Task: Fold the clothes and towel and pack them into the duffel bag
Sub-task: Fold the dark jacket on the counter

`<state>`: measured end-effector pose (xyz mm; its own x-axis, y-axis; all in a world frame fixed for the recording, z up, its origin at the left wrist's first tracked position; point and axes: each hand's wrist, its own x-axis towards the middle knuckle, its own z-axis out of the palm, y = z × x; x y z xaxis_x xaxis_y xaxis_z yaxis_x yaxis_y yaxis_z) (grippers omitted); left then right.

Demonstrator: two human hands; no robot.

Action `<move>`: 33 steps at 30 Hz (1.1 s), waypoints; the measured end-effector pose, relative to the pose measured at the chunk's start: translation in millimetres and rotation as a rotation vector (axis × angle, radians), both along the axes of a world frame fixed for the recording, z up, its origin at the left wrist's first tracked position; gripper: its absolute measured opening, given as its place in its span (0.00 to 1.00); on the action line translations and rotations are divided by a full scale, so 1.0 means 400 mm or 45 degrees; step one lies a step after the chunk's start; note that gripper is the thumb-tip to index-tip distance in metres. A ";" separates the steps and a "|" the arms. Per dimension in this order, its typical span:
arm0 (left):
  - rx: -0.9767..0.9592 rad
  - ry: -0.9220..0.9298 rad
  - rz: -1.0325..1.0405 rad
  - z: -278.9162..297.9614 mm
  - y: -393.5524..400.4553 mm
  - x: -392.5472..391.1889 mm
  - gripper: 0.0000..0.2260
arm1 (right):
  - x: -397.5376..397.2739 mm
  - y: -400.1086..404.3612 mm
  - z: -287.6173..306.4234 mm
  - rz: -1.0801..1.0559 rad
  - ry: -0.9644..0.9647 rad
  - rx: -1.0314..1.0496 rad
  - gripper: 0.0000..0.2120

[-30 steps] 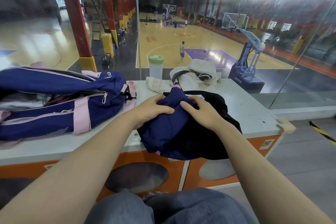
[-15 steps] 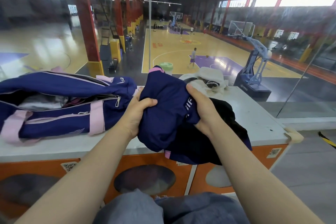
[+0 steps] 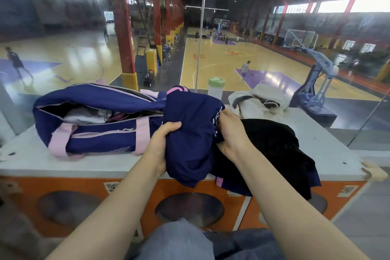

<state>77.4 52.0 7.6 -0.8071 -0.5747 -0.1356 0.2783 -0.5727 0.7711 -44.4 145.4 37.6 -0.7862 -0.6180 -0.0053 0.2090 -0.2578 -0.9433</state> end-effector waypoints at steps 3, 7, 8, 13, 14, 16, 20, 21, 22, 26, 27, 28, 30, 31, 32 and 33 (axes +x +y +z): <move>0.032 0.019 -0.015 -0.004 0.007 0.008 0.17 | 0.008 -0.012 -0.006 -0.259 0.368 0.180 0.08; -0.004 -0.054 0.077 -0.021 -0.002 0.010 0.26 | 0.007 -0.013 -0.017 -0.400 0.666 0.290 0.09; -0.011 -0.062 0.107 -0.024 -0.004 0.011 0.27 | 0.013 -0.013 -0.019 -0.314 0.628 0.273 0.07; -0.139 -0.036 0.402 -0.019 -0.018 0.014 0.14 | 0.059 -0.036 -0.014 0.139 0.060 0.121 0.17; -0.175 -0.047 0.438 -0.020 -0.023 0.018 0.13 | 0.066 -0.046 -0.014 0.202 0.082 0.153 0.21; -0.246 -0.074 0.468 -0.021 -0.035 0.031 0.12 | 0.083 -0.070 -0.026 0.327 0.224 0.151 0.23; -0.244 -0.112 0.373 -0.025 -0.075 0.064 0.12 | 0.113 -0.121 -0.053 0.354 0.214 0.199 0.19; -0.243 -0.147 0.322 -0.025 -0.099 0.072 0.11 | 0.113 -0.134 -0.059 0.363 0.163 0.193 0.18; -0.288 -0.207 0.265 -0.021 -0.127 0.081 0.09 | 0.113 -0.144 -0.062 0.375 0.100 0.181 0.17; -1.070 -0.600 0.505 -0.004 -0.306 0.118 0.13 | 0.092 -0.161 -0.076 0.346 -0.088 0.203 0.15; -1.417 -0.649 0.701 -0.003 -0.359 0.127 0.12 | 0.085 -0.160 -0.080 0.336 -0.106 0.216 0.16; -1.807 -0.713 0.821 -0.002 -0.412 0.133 0.11 | 0.077 -0.158 -0.085 0.325 -0.123 0.222 0.16; -2.499 -0.907 0.781 0.000 -0.500 0.138 0.10 | 0.065 -0.152 -0.094 0.321 -0.139 0.218 0.16; -2.763 -0.963 0.655 -0.004 -0.538 0.137 0.08 | 0.059 -0.150 -0.097 0.321 -0.141 0.214 0.15; -2.988 -0.994 0.513 0.000 -0.561 0.137 0.05 | 0.057 -0.148 -0.098 0.322 -0.144 0.207 0.15; -3.145 -1.013 0.364 0.002 -0.582 0.133 0.04 | 0.053 -0.149 -0.100 0.320 -0.150 0.202 0.15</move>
